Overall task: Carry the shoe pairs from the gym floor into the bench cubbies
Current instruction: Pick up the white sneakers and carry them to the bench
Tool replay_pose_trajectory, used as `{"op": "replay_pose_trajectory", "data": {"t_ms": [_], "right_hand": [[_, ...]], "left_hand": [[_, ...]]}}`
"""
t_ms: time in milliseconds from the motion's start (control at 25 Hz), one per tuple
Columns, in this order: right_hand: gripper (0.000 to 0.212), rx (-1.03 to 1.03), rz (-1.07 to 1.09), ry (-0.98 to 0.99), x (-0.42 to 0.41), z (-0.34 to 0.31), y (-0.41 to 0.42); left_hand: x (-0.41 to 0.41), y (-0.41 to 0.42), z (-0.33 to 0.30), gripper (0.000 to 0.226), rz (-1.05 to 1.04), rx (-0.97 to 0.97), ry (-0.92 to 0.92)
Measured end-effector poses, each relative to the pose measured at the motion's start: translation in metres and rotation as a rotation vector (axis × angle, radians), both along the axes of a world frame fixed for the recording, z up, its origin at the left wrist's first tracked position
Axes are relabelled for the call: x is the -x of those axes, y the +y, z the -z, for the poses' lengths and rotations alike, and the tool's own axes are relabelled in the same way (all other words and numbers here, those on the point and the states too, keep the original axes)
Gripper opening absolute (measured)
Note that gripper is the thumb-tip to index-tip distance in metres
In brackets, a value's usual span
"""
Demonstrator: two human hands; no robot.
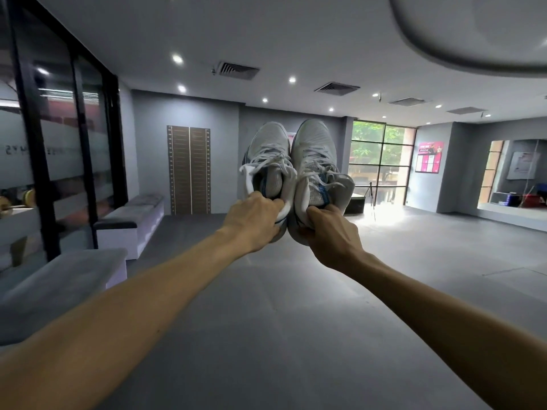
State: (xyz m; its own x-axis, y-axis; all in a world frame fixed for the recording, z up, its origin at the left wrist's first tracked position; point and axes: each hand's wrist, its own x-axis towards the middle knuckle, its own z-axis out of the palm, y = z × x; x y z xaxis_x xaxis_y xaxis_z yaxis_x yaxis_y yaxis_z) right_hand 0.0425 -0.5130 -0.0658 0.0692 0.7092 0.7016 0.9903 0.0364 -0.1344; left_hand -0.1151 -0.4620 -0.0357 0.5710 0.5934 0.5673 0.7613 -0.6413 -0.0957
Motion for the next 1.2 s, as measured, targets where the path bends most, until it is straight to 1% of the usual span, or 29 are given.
{"op": "replay_pose_trajectory", "data": {"t_ms": [120, 320, 480, 600, 840, 1000, 1200], "right_hand": [[0.028, 0.001, -0.026, 0.027, -0.024, 0.004, 0.084], [0.03, 0.004, -0.101, 0.053, -0.059, 0.016, 0.228], [0.03, 0.032, -0.222, 0.047, -0.078, 0.017, 0.356], [0.031, 0.052, -0.361, 0.049, -0.072, 0.01, 0.441], [0.03, 0.082, -0.631, 0.029, 0.0, 0.013, 0.571], [0.027, 0.06, -0.782, 0.013, 0.071, 0.019, 0.642], [0.023, 0.042, -0.978, -0.021, 0.172, 0.023, 0.718]], "left_hand": [[-0.025, 0.081, 0.0, 0.029, -0.026, 0.003, 0.019], [-0.057, 0.207, 0.009, 0.03, -0.13, 0.033, 0.054], [-0.071, 0.312, 0.014, 0.027, -0.258, 0.058, 0.001], [-0.063, 0.378, 0.011, 0.028, -0.38, 0.064, -0.014], [0.001, 0.468, 0.016, 0.031, -0.62, 0.032, -0.006], [0.064, 0.517, 0.022, 0.035, -0.765, 0.002, 0.017], [0.145, 0.562, 0.027, 0.034, -0.96, 0.016, -0.01]]}}
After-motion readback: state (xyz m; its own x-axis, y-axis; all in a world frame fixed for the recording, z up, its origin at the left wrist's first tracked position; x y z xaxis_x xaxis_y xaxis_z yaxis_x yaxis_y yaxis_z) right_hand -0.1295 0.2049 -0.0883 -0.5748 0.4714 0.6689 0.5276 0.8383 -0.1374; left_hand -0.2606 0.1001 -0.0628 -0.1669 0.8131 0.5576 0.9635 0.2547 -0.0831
